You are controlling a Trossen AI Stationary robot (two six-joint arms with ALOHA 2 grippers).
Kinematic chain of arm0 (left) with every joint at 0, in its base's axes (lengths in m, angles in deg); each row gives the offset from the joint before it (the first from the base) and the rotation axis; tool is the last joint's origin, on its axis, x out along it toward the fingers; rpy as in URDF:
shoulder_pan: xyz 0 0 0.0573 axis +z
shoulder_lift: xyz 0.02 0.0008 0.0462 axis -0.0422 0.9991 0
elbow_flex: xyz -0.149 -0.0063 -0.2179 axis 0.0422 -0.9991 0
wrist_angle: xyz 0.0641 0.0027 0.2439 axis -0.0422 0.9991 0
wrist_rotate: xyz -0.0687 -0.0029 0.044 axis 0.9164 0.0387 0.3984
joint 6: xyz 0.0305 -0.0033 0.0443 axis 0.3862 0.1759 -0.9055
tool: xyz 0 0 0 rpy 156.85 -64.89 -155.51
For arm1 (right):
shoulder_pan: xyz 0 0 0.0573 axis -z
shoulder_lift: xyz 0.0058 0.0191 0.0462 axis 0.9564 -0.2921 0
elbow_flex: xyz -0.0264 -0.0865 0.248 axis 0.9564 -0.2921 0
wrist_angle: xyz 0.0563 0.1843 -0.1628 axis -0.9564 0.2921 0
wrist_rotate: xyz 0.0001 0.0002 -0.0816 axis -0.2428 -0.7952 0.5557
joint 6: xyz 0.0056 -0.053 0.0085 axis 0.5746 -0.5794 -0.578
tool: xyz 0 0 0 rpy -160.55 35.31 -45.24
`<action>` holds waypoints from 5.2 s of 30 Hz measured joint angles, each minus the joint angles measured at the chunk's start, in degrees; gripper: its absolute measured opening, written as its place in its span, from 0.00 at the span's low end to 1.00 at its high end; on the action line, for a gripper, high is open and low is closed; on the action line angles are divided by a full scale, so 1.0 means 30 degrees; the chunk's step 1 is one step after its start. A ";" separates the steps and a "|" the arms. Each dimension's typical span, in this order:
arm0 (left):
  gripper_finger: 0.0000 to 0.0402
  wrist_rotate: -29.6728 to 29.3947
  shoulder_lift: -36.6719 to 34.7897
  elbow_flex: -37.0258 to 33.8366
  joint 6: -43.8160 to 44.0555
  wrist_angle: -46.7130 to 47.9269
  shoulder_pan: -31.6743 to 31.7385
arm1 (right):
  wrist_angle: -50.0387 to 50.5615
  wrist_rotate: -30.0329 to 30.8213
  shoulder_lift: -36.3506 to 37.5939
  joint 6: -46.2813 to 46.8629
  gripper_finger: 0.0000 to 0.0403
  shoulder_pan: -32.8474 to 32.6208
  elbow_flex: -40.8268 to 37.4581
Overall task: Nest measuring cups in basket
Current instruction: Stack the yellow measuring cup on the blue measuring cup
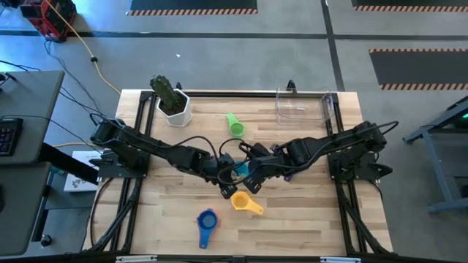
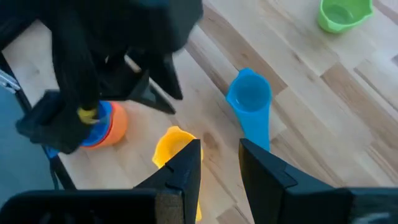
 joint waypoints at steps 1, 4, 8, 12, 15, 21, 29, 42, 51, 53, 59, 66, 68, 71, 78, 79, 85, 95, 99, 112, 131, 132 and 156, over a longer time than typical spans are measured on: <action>0.18 0.0357 0.0296 0.0030 -0.0001 -0.0637 0.0000 | 0.0120 0.0155 -0.0004 -0.0007 0.25 0.0000 0.0000; 0.18 0.1261 0.0947 0.0006 -0.0172 -0.1034 0.0000 | 0.0181 0.0308 0.0000 0.0029 0.25 0.0000 0.0007; 0.18 0.2371 0.1807 -0.0007 -0.0281 -0.1781 -0.0029 | 0.0313 0.0342 -0.0007 0.0051 0.25 -0.0007 0.0000; 0.18 0.2476 0.2582 -0.0007 -0.0128 -0.2480 -0.0051 | 0.0387 0.0336 -0.0007 0.0053 0.25 0.0000 0.0000; 0.18 0.2409 0.2954 0.0003 -0.0119 -0.2631 -0.0051 | 0.0359 0.0334 -0.0010 0.0130 0.25 -0.0007 0.0000; 0.18 0.1846 0.3171 0.0022 -0.0131 -0.2907 0.0017 | 0.0519 0.0334 -0.0015 0.0457 0.25 -0.0015 0.0000; 0.19 0.2469 0.3171 0.0022 -0.0298 -0.2706 0.0402 | 0.0525 0.0342 -0.0015 0.0517 0.25 -0.0015 0.0000; 0.40 0.3068 0.3171 0.0022 -0.0519 -0.2869 0.0712 | 0.0496 0.0349 -0.0015 0.0510 0.25 -0.0051 0.0000; 0.38 0.2339 0.3707 0.0008 -0.0454 -0.2671 0.0330 | 0.0525 0.0342 -0.0015 0.0503 0.25 -0.0051 0.0000; 0.37 0.2341 0.3966 0.0055 -0.0441 -0.2990 0.0324 | 0.0546 0.0342 -0.0015 0.0503 0.25 -0.0051 0.0000; 0.36 0.2733 0.4409 0.0029 -0.0120 -0.2744 0.0306 | 0.0584 0.0335 -0.0015 0.0503 0.25 -0.0058 0.0000; 0.35 0.2822 0.4411 0.0029 -0.0586 -0.2772 0.0313 | 0.0576 0.0342 -0.0015 0.0503 0.25 -0.0058 0.0000; 0.34 0.2843 0.4624 0.0049 -0.0564 -0.2866 0.0307 | 0.0592 0.0334 -0.0015 0.0510 0.25 -0.0058 0.0000; 0.33 0.2939 0.4855 0.0000 -0.0458 -0.2679 0.0299 | 0.0584 0.0334 -0.0015 0.0554 0.25 -0.0058 0.0000; 0.32 0.2270 0.5094 0.0029 -0.0457 -0.2590 0.0272 | 0.0533 0.0400 -0.0015 0.0546 0.25 -0.0051 0.0000; 0.32 0.2094 0.5094 0.0025 -0.0459 -0.2558 0.0270 | 0.0533 0.0400 -0.0015 0.0538 0.25 -0.0051 0.0000; 0.20 0.1944 0.5094 0.0022 -0.0592 -0.2574 0.0248 | 0.0553 0.0406 -0.0019 0.0511 0.25 -0.0051 0.0000; 0.03 0.1851 0.5094 0.0022 -0.1908 -0.2552 0.0240 | 0.0584 0.0714 -0.0022 0.0498 0.25 -0.0051 0.0000; 0.01 0.2452 0.4889 0.0031 -0.3029 -0.2324 0.0240 | 0.0592 0.0742 -0.0021 0.0495 0.25 -0.0051 0.0000; 0.01 0.3026 0.1776 0.0036 -0.8842 0.2145 -0.0671 | 0.0474 0.1122 -0.0022 0.0937 0.25 -0.0058 0.0007; 0.02 0.3012 -0.3219 0.0073 -2.2066 0.3663 -0.4133 | -0.0978 0.2010 -0.0022 0.4656 0.25 -0.0036 0.0015; 0.02 0.3012 -0.3174 0.0061 -2.2692 0.3747 -0.4319 | -0.1041 0.2017 -0.0022 0.5028 0.25 -0.0036 0.0015; 0.02 0.1295 0.0048 0.0029 -2.5288 0.3139 -0.5452 | -0.1227 0.1817 -0.1078 0.8076 0.25 -0.0091 0.0007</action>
